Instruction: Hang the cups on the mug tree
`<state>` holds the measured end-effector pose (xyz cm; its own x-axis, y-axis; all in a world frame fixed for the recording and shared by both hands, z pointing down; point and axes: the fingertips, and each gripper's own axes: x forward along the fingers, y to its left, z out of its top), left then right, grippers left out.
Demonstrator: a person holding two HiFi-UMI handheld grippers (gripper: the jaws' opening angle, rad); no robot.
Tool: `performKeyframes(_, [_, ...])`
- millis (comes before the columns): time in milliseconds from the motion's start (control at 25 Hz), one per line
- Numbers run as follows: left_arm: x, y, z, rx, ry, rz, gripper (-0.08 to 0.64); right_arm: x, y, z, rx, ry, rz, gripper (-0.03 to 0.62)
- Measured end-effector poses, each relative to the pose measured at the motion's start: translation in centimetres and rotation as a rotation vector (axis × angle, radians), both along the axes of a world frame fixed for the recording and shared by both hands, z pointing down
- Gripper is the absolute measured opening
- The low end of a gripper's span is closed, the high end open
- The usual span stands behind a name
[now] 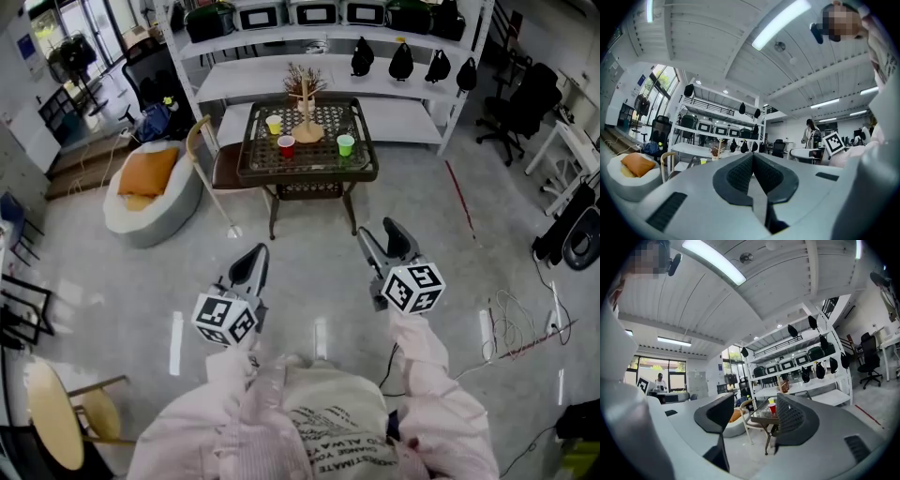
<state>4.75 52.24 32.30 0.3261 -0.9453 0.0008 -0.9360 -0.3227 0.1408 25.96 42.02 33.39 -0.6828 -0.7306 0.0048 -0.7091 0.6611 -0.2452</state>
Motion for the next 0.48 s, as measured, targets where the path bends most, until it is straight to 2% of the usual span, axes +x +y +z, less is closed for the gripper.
performKeyframes(200, [0.1, -0.2, 0.7, -0.014, 0.008, -0.007, -0.002, 0.2, -0.7, 0.4, -0.006, -0.003, -0.001, 0.25])
performKeyframes(480, [-0.8, -2.3, 1.9, -0.042, 0.038, -0.02, -0.002, -0.4, -2.9, 1.9, -0.062, -0.022, -0.013, 0.249])
